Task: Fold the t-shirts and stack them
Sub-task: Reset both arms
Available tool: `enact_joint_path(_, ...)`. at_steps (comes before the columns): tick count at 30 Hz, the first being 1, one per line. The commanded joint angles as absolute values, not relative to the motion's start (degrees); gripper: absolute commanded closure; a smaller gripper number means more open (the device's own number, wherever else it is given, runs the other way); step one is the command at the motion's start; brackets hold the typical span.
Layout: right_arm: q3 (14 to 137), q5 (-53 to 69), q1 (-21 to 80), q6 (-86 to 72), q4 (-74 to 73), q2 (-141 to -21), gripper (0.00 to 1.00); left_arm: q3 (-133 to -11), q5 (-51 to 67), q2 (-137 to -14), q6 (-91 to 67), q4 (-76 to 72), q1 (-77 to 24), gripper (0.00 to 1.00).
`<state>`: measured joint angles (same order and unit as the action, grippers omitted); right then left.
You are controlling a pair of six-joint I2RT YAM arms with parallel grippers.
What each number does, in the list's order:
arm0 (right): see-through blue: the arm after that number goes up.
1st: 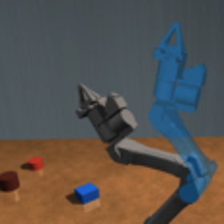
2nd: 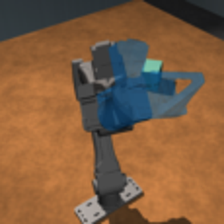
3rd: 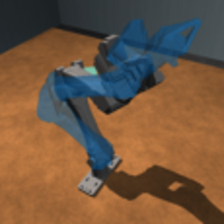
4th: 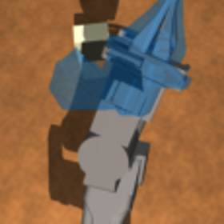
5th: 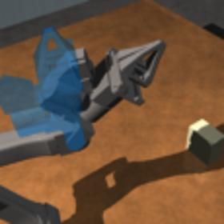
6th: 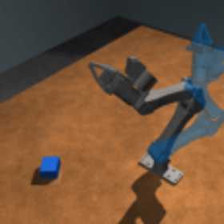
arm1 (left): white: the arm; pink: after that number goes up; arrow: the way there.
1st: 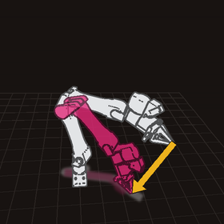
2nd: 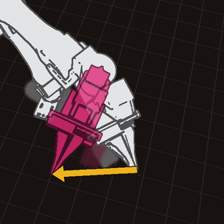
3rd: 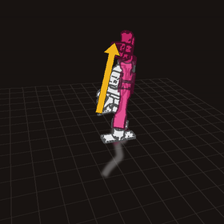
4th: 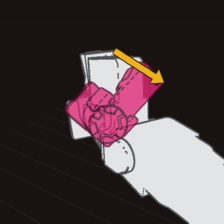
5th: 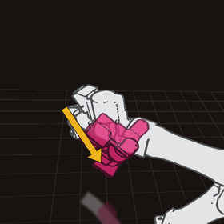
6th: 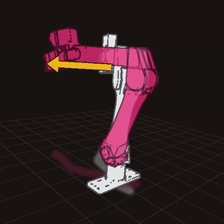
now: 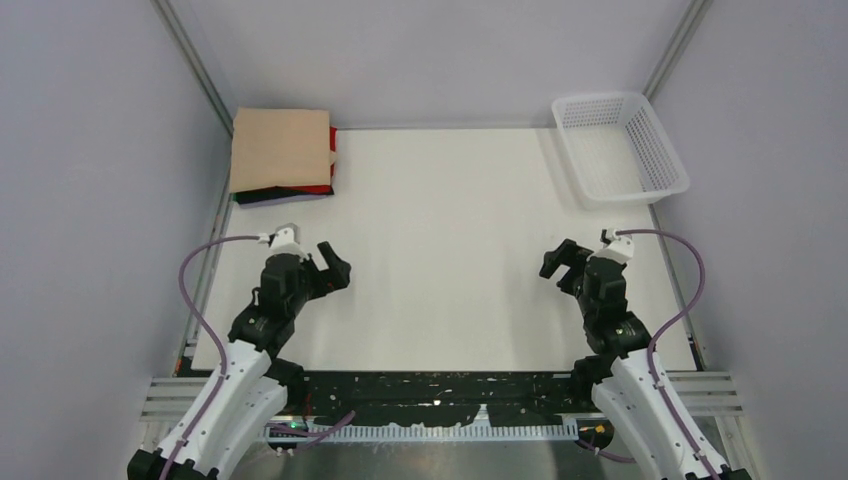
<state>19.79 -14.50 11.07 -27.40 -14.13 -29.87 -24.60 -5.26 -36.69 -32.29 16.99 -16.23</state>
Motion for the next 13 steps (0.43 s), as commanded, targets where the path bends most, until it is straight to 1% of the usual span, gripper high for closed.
enact_joint_path(1, 18.3, -12.7, 11.1, -28.7, -10.2, -31.2, 0.05, -26.0, -9.9, -34.5, -34.6, 11.1, -16.4, 0.0)
enact_joint_path(7, 18.2, -13.9, 11.1, -28.4, -10.1, -32.8, 0.04, -27.6, -9.9, -37.2, -34.3, 12.4, -16.5, 0.0)
enact_joint_path(13, 17.0, -16.1, 11.0, -28.9, -9.1, -29.6, 0.05, -28.1, -10.6, -38.5, -34.2, 12.4, -16.4, 0.0)
